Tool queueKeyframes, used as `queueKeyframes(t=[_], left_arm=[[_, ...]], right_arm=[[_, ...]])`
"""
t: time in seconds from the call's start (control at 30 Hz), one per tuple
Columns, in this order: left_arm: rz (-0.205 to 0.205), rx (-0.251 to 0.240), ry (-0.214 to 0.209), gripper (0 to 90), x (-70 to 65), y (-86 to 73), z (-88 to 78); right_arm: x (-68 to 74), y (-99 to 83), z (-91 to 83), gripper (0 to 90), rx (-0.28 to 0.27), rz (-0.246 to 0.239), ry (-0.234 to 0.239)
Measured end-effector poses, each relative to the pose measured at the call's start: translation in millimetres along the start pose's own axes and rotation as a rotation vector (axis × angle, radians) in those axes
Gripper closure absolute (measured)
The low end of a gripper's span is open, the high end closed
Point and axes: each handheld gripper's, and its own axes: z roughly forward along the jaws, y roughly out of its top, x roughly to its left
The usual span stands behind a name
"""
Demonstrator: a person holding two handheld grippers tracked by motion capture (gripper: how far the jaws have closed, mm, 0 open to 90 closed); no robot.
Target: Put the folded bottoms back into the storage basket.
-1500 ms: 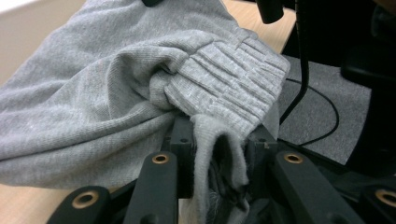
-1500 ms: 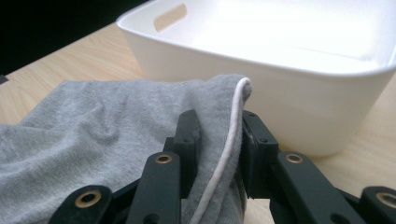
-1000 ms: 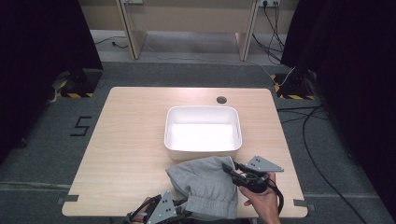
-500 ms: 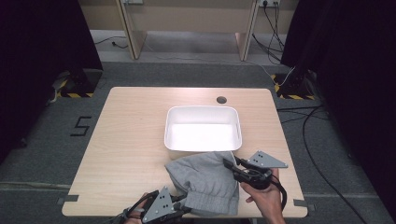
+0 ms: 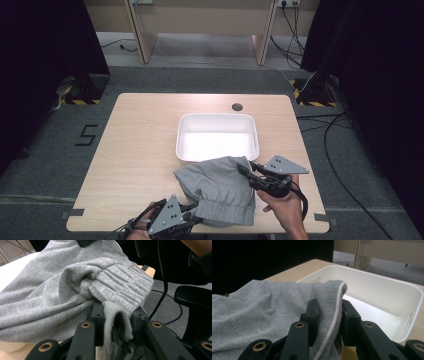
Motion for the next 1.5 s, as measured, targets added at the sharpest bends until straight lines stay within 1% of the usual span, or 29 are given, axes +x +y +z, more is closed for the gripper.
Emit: queueKeyframes(t=[0.03, 0.07, 0.2, 0.23, 0.3, 0.33, 0.43, 0.5, 0.53, 0.57, 0.63, 0.67, 0.7, 0.73, 0.77, 0.8, 0.9, 1.0, 1.07, 1.17, 1.2, 1.23, 1.4, 1.47, 1.5], left_arm=[[0.001, -0.005, 0.001, 70.1, 0.5, 1.2, -1.0], [0.0, -0.006, 0.0, 70.1, 0.9, 2.3, -2.1], [0.005, -0.015, 0.011, 70.1, 3.4, 6.7, -5.6], [0.001, -0.018, 0.011, 70.1, 4.8, 8.0, -6.4], [0.004, -0.019, 0.017, 70.1, 8.4, 11.3, -8.2], [0.002, -0.022, 0.02, 70.1, 9.3, 12.7, -8.5], [0.014, -0.022, 0.026, 70.1, 12.4, 17.7, -9.3], [0.021, -0.024, 0.03, 70.1, 14.4, 21.2, -9.4], [0.024, -0.025, 0.032, 70.1, 15.6, 23.0, -9.7], [0.025, -0.027, 0.034, 70.1, 16.6, 24.8, -9.9], [0.028, -0.032, 0.035, 70.1, 18.8, 28.3, -10.5], [0.027, -0.034, 0.033, 70.1, 20.2, 30.1, -11.0], [0.018, -0.038, 0.026, 70.1, 22.3, 32.0, -11.5], [0.009, -0.045, 0.021, 70.1, 24.1, 34.1, -11.8], [0.012, -0.046, 0.024, 70.1, 26.3, 36.7, -12.3], [0.015, -0.047, 0.026, 70.1, 27.3, 38.3, -12.5], [0.011, -0.05, 0.022, 70.1, 31.6, 43.8, -12.0], [0.01, -0.051, 0.029, 70.1, 36.5, 48.4, -9.9], [0.003, -0.05, 0.026, 70.1, 40.5, 50.4, -8.5], [-0.002, -0.052, 0.03, 70.1, 45.6, 53.4, -6.8], [-0.002, -0.052, 0.03, 70.1, 45.6, 53.4, -6.8], [0.004, -0.051, 0.035, 70.1, 48.8, 56.9, -6.1], [0.014, -0.056, 0.047, 70.1, 56.0, 67.4, -2.9], [0.014, -0.057, 0.051, 70.1, 57.7, 69.0, -2.1], [0.006, -0.06, 0.054, 70.1, 61.8, 71.0, 0.1]], right_arm=[[0.7, 4.3, -0.2, 72.1, -0.002, -0.011, 0.001], [0.7, 4.3, -0.2, 72.1, -0.002, -0.011, 0.001], [1.4, 13.6, -0.5, 72.1, -0.003, -0.027, 0.005], [1.4, 13.6, -0.5, 72.1, -0.003, -0.027, 0.005], [0.8, 20.2, -0.5, 72.1, 0.001, -0.027, 0.005], [0.1, 21.6, 0.3, 72.1, -0.006, -0.034, 0.009], [-2.7, 27.4, 2.5, 72.1, -0.007, -0.037, 0.011], [-4.2, 30.9, 3.8, 72.2, -0.009, -0.024, 0.013], [-5.3, 32.8, 4.0, 72.2, -0.008, -0.034, 0.009], [-5.4, 34.2, 4.9, 72.2, -0.016, -0.029, 0.01], [-6.5, 37.7, 4.6, 72.3, -0.02, -0.037, 0.006], [-7.0, 39.6, 4.1, 72.3, -0.026, -0.039, 0.005], [-7.2, 41.7, 3.3, 72.3, -0.03, -0.034, 0.004], [-8.0, 44.1, 2.3, 72.3, -0.029, -0.041, -0.002], [-8.5, 46.2, 2.5, 72.3, -0.039, -0.042, -0.001], [-9.0, 49.1, 1.9, 72.3, -0.037, -0.043, -0.004], [-11.6, 54.9, 2.4, 72.3, -0.038, -0.052, -0.01], [-14.5, 59.9, 5.2, 72.3, -0.042, -0.055, -0.017], [-16.9, 62.6, 6.9, 72.3, -0.035, -0.053, -0.019], [-20.9, 65.8, 10.7, 72.4, -0.044, -0.049, -0.018], [-20.9, 65.8, 10.7, 72.4, -0.044, -0.049, -0.018], [-23.6, 69.2, 12.5, 72.3, -0.043, -0.048, -0.021], [-30.3, 78.6, 16.5, 72.4, -0.046, -0.05, -0.037], [-33.4, 82.4, 18.6, 72.4, -0.046, -0.053, -0.043], [-34.8, 84.5, 20.1, 72.4, -0.043, -0.049, -0.046]])
